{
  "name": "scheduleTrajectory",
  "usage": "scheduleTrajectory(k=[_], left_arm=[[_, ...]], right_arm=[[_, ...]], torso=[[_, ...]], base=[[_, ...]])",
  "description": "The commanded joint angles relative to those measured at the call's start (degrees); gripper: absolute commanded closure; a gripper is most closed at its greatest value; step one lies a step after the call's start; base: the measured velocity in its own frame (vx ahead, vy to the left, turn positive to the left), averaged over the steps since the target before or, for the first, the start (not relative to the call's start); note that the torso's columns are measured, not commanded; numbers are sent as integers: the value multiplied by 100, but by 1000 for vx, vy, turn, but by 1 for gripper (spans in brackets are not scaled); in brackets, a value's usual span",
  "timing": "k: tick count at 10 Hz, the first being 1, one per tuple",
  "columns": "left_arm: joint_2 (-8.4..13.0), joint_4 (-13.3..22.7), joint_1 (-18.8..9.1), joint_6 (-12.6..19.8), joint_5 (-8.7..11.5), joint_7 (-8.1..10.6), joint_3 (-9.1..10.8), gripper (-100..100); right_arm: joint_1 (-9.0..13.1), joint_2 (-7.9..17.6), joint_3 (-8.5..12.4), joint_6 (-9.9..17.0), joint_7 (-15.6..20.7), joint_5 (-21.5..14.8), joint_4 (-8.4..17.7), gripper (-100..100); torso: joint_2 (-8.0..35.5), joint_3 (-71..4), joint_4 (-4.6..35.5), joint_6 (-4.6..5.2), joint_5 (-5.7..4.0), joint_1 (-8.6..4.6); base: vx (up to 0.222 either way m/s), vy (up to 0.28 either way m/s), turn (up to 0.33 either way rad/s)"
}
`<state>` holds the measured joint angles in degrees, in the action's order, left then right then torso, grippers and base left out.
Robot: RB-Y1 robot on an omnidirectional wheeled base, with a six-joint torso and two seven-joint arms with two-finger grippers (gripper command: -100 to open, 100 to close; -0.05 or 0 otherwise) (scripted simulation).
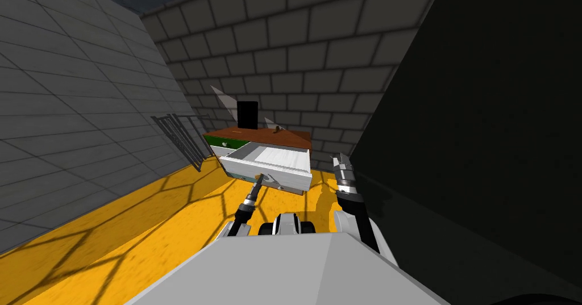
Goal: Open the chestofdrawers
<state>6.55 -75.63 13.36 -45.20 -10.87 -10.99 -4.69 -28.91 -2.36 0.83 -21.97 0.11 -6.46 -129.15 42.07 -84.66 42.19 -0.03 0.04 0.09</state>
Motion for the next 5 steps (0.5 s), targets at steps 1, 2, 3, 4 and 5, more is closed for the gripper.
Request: scheduleTrajectory(k=[1, 2, 3, 4, 5], left_arm=[[63, -165, -135, 315, 9, 83, 20, -100], [92, -244, -203, 457, 12, 121, 26, -100], [122, -324, -271, 599, 15, 159, 33, -100], [151, -403, -340, 741, 18, 197, 39, -100], [180, -482, -408, 883, 21, 235, 46, -100]], right_arm=[[-1, 0, 0, 0, 0, 0, 0, 0], [-2, 0, 0, 0, 0, 0, -1, 0], [-2, 0, 0, -1, 0, 0, -1, 0], [-1, 0, 0, 0, 0, 0, -1, 0], [-1, 0, 0, 0, 0, 0, 0, 0]], torso=[[-23, -15, -5, 2, -4, -13], [-16, -14, -2, 3, -6, -16], [7, 0, 4, 3, -5, -13], [26, 12, 12, 4, -5, -11], [38, 18, 19, 4, -7, -11]], base=[[-21, -21, -1], [-32, -18, -1], [-43, -19, -1], [-56, -15, -3], [-75, -7, -6]])
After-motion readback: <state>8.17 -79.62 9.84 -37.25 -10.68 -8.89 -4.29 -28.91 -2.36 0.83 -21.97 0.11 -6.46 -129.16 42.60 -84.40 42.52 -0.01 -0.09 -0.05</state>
